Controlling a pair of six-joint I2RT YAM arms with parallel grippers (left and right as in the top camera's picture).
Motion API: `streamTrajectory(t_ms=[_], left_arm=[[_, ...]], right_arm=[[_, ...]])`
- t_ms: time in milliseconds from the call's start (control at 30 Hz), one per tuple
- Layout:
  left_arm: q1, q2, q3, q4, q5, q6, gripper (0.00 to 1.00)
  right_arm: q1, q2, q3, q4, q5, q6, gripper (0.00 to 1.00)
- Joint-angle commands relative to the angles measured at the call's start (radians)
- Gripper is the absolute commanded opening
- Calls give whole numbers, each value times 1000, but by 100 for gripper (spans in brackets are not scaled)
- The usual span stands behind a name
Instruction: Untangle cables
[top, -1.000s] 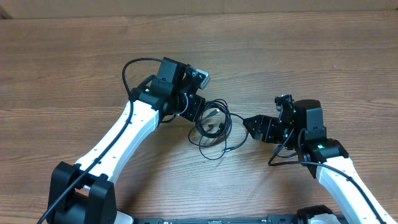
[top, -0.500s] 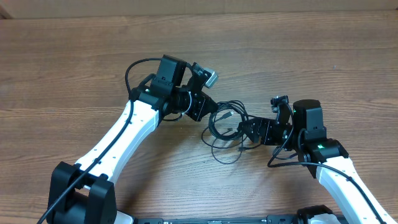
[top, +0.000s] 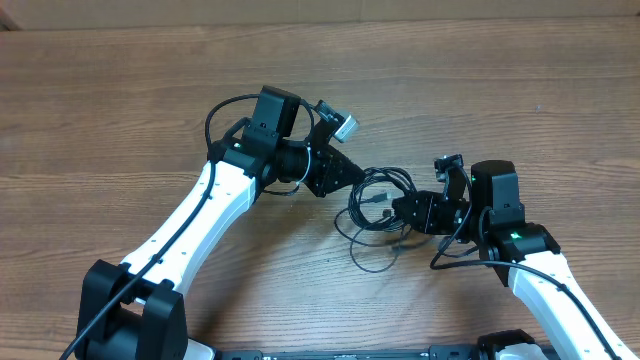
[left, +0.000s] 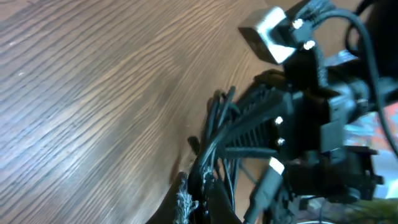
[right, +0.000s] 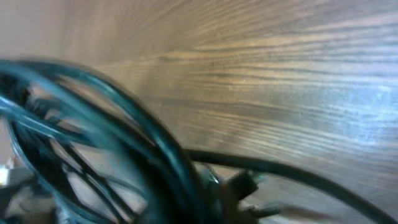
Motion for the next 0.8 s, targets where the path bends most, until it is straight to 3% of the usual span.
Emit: streamTrajectory(t_ms=[0, 67, 167, 533, 633, 767], left_arm=[[-8, -24, 11, -19, -126, -13, 12], [-8, -24, 11, -30, -158, -13, 27], [-9, -23, 11, -31, -154, -13, 38], [-10, -23, 11, -16, -158, -13, 49], [-14, -23, 11, 1, -157, -42, 48], [-21, -23, 11, 14, -157, -300, 31]], right_arm=[[-2, 0, 26, 4, 3, 1, 4], [-2, 0, 26, 4, 3, 1, 4], [-2, 0, 26, 4, 3, 0, 4], [-2, 0, 26, 4, -7, -1, 4], [-2, 0, 26, 5, -51, -31, 4], [-2, 0, 26, 5, -84, -34, 4]])
